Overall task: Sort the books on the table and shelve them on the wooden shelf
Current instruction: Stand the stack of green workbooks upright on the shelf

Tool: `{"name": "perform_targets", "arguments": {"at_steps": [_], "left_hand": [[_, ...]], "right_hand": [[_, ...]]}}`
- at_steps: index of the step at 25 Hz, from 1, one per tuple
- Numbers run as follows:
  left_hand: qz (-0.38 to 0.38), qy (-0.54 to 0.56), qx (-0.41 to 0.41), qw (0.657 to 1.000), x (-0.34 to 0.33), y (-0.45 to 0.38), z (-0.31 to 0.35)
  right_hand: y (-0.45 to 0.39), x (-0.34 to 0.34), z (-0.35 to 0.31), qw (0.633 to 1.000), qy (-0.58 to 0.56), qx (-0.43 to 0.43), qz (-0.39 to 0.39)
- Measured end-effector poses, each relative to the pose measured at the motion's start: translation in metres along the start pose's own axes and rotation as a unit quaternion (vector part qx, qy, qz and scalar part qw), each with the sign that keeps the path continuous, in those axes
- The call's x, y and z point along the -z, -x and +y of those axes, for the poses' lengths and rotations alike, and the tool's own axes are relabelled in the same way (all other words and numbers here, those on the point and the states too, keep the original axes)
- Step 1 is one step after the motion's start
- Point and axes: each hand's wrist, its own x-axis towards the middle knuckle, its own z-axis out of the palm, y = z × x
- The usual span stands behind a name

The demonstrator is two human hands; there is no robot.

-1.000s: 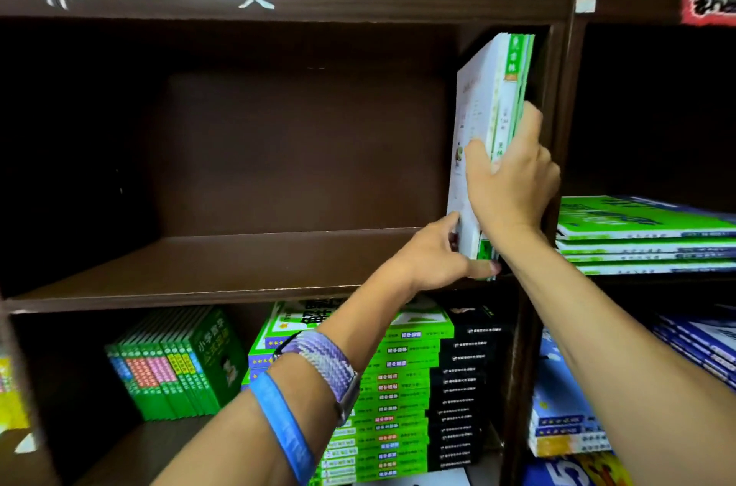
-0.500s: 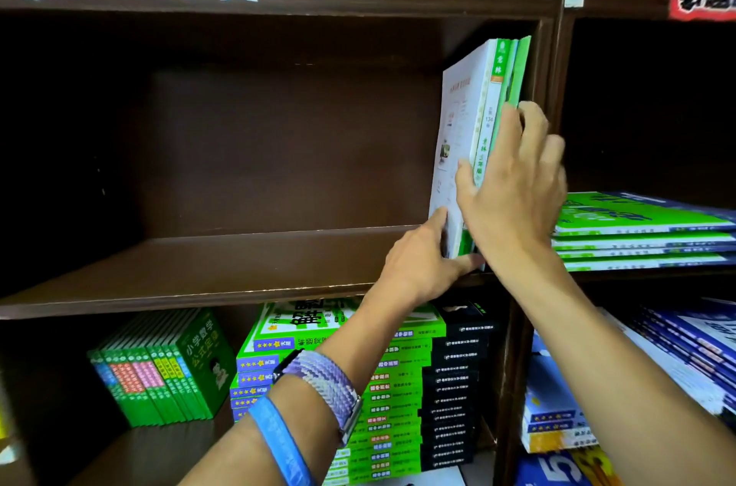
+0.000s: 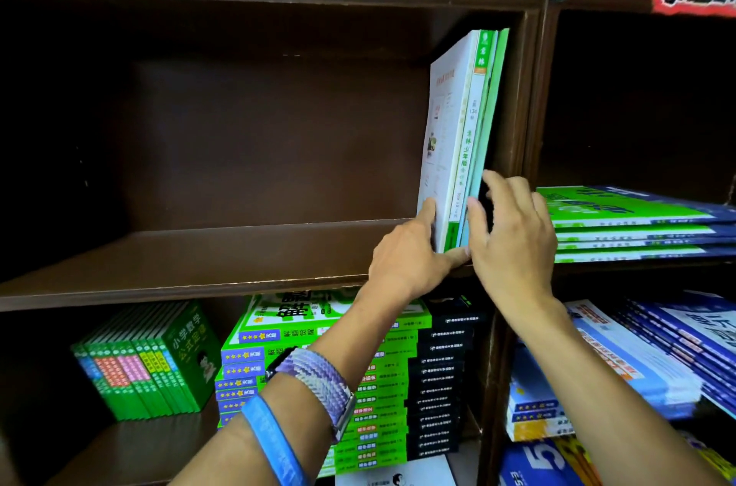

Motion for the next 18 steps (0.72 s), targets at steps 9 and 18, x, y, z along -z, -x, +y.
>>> {"name": "perform_targets", "arguments": {"at_steps": [9, 18], "left_hand": [[-0.008, 0.022, -0.003, 1.0, 0.003, 0.003, 0.001], [-0.019, 0.024, -0.042, 0.999, 0.003, 0.002, -0.001]], "right_hand": [[0.007, 0.0, -0.009, 0.989, -0.111, -0.095, -0.001], [-0.01, 0.001, -0.031, 0.973, -0.005, -0.177, -0.146]]}}
